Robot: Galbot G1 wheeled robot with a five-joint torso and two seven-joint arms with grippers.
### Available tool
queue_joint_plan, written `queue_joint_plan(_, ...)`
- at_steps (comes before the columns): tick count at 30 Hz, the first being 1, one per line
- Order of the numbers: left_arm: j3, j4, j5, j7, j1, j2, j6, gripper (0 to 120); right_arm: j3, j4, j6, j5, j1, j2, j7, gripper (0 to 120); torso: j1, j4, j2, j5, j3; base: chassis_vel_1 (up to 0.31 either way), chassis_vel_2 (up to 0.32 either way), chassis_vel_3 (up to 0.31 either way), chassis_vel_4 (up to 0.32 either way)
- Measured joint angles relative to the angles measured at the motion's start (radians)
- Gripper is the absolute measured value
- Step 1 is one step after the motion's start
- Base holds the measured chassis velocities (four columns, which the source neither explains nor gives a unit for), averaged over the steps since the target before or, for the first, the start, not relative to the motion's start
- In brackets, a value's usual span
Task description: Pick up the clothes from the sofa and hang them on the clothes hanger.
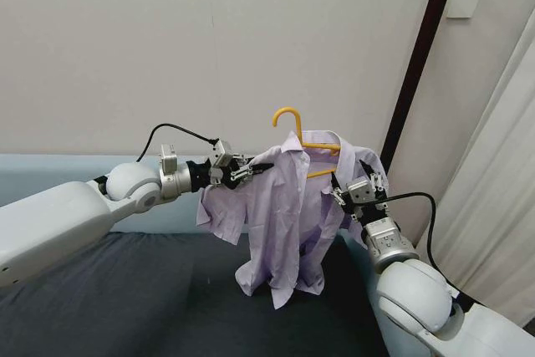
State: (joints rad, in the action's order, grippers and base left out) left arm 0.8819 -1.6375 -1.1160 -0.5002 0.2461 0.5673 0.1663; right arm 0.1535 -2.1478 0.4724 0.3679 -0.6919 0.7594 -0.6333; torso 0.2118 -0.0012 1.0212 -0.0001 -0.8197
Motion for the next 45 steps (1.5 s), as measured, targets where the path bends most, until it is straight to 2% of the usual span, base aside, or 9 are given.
queue_joint_plan(5,0.000,-0.001,-0.004,-0.001,0.000,-0.002,0.000,7,0.000,0.001,-0.001,0.000,-0.004,0.000,0.003,30,0.000,0.0000,0.000,0.0000,0.000,0.000,0.000,0.000,0.000)
queue_joint_plan(7,0.000,-0.002,-0.007,-0.002,0.000,-0.003,0.000,7,-0.001,-0.002,-0.002,0.000,-0.006,-0.001,0.004,20,0.000,0.0001,0.000,-0.0001,0.000,0.000,0.000,0.000,0.000)
queue_joint_plan(8,0.000,-0.002,-0.007,-0.002,0.000,-0.003,0.000,7,-0.001,-0.002,-0.002,0.000,-0.006,-0.001,0.004,20,0.000,0.0001,0.000,-0.0001,0.000,0.000,0.000,0.000,0.000)
queue_joint_plan(12,-0.001,-0.003,-0.011,-0.006,0.000,-0.006,0.001,7,-0.007,-0.009,-0.018,0.003,-0.013,-0.010,0.016,3,0.000,0.0000,0.000,-0.0001,0.000,0.000,0.000,0.000,0.000)
queue_joint_plan(14,-0.001,-0.004,-0.012,-0.008,0.000,-0.007,0.002,7,-0.010,-0.012,-0.022,0.004,-0.015,-0.013,0.019,0,0.000,0.0001,0.000,-0.0001,0.000,0.000,0.000,0.000,0.000)
queue_joint_plan(24,-0.001,0.005,0.006,-0.023,-0.004,-0.011,0.009,7,-0.016,-0.066,-0.068,0.007,-0.027,-0.040,0.065,0,0.000,0.0001,0.000,0.0000,0.000,0.000,0.000,0.000,0.000)
queue_joint_plan(32,0.017,0.021,0.031,-0.030,0.006,0.007,0.016,7,-0.018,-0.160,-0.106,-0.013,-0.028,-0.091,0.154,0,0.000,0.0001,0.000,-0.0001,0.000,0.000,0.000,0.000,0.000)
queue_joint_plan(38,0.018,0.020,0.011,-0.023,0.010,0.014,0.022,7,-0.008,-0.153,-0.119,-0.044,-0.049,-0.103,0.214,0,0.000,0.0000,0.000,0.0000,0.000,0.000,0.000,0.000,0.000)
queue_joint_plan(45,0.009,0.012,-0.011,-0.028,0.010,-0.003,0.034,7,-0.006,-0.121,-0.119,-0.056,-0.061,-0.105,0.218,0,0.000,0.0000,0.000,0.0000,0.000,0.000,0.000,0.000,0.000)
